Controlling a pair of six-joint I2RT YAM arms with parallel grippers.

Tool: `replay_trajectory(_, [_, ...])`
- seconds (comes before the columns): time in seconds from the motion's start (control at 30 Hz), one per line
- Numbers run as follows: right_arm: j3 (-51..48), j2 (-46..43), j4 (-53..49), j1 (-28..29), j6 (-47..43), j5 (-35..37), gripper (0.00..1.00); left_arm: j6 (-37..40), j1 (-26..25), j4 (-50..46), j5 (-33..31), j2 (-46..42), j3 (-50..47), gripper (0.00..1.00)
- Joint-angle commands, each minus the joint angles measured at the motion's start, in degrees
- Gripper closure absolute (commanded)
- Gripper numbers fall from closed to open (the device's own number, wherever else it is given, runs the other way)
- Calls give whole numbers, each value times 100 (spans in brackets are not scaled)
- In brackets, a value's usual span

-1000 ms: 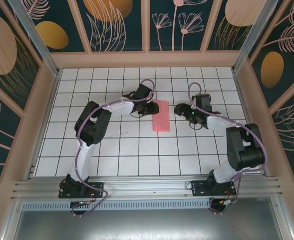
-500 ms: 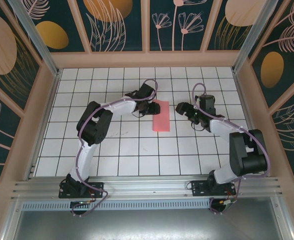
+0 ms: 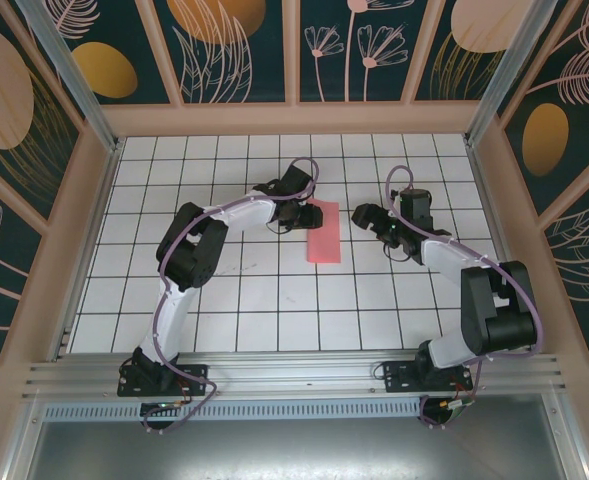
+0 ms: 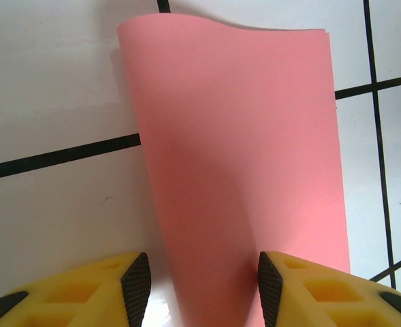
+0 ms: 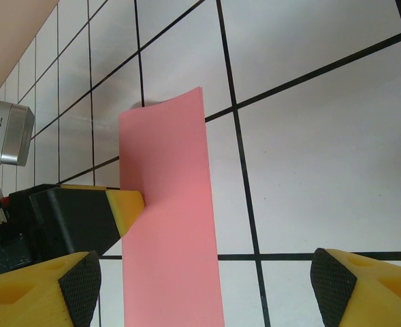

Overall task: Fold a paper plane with a square sheet of paper (fold left side to right side)
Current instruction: First fold in half a square sheet of paper at the center of the table, then hold the square sheet of paper at the center of the table.

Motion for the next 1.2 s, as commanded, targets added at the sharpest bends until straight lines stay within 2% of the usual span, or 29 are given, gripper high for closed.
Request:
replay_trajectory(0.0, [-104,-192,78,-31,57,-100,16,165,-132,7,18,452,34,51])
replay_trajectory(1.0, [-123,-50,280,16,166,-415,16,194,-149,-13,-22,461,8,51])
replay_trajectory(1.1, [-22,167,449,93,259,-795,29,179,-152,-13,-28,459,8,51])
replay_trajectory(1.17, [165,456,449,206,285,-1023,46,178,-155,-14,-32,452,8,51])
